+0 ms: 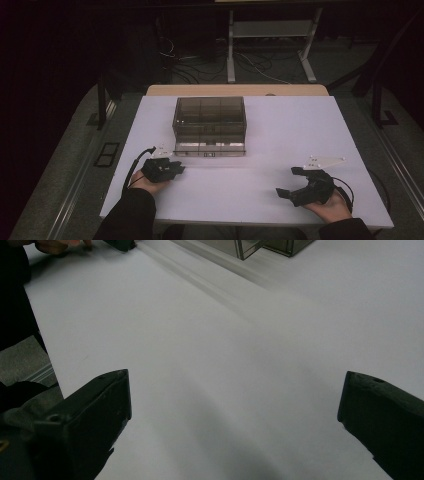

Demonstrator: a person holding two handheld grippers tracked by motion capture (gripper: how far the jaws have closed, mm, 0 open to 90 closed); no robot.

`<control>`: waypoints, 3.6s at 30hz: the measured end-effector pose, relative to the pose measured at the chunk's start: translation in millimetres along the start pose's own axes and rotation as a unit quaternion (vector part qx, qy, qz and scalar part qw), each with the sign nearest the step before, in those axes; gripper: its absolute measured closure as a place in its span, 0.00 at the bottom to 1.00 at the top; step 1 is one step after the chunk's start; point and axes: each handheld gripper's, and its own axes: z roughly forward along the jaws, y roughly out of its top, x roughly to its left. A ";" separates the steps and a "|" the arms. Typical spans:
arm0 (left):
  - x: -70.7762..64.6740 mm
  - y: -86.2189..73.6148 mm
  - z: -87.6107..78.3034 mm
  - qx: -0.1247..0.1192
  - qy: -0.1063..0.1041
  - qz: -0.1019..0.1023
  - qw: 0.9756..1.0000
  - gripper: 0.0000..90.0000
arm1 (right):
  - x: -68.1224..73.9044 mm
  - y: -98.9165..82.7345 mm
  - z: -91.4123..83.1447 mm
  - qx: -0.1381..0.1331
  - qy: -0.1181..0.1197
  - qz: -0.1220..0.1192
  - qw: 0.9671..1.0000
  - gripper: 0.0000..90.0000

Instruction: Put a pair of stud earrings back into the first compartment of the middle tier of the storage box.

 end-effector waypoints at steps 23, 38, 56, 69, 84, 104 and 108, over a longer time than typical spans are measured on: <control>-0.3 2.7 -10.9 -0.002 -0.035 -0.012 0.999 0.87 | -0.4 -1.1 -1.9 -0.003 -0.004 0.007 1.000 0.00; 0.0 28.1 -39.5 -0.008 -0.047 0.006 0.999 0.87 | -1.1 -1.3 -1.8 -0.003 -0.006 0.007 1.000 0.00; 4.5 72.3 -53.0 -0.005 -0.039 0.034 0.999 0.87 | -1.5 -1.3 -1.7 -0.003 -0.007 0.008 1.000 0.00; 12.8 92.9 -46.9 -0.002 -0.035 0.036 0.999 0.87 | -1.6 -1.2 -0.9 -0.002 -0.006 0.007 1.000 0.00; 25.2 90.2 -16.5 -0.001 -0.025 0.015 1.000 0.87 | -2.0 -1.2 -0.4 -0.002 -0.005 0.006 1.000 0.00; 28.3 88.5 10.2 0.027 -0.016 0.012 0.999 0.86 | -2.0 -1.3 -1.2 -0.002 -0.005 0.007 1.000 0.00; 28.7 88.0 12.9 0.034 -0.016 0.010 0.999 0.85 | -2.3 -1.5 -1.6 -0.003 -0.005 0.006 1.000 0.00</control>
